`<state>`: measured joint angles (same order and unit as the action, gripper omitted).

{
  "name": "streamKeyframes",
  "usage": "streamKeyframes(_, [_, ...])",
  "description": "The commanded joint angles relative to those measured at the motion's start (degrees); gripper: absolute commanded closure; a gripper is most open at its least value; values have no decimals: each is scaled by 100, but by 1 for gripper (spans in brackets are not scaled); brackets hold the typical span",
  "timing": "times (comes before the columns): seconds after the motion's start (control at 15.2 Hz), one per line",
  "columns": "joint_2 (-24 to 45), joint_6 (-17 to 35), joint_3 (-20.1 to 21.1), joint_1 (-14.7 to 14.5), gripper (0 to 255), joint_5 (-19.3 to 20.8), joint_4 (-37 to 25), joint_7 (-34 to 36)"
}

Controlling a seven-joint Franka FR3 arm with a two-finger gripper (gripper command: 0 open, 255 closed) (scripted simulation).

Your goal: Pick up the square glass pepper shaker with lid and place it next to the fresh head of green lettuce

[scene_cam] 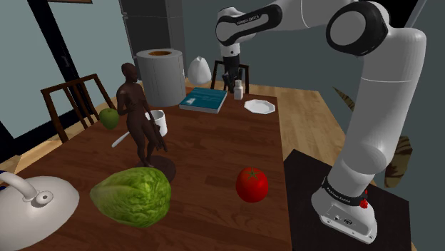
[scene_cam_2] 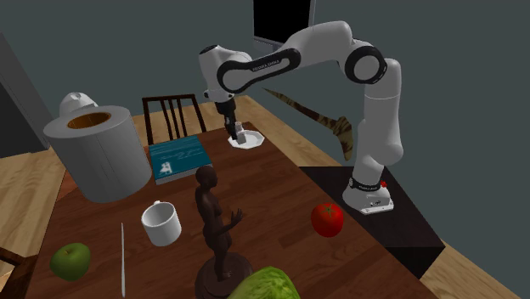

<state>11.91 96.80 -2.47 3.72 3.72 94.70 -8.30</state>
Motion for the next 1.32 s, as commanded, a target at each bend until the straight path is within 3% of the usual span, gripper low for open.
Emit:
streamKeyframes(0.0, [-19,-147,-1,0,255,0,-125,-12])
streamKeyframes(0.92, [42,-1230,-2,-3,255,-3,-1271,-80])
streamKeyframes(1.25, [-554,-1075,244,-344,255,-53,-483,517])
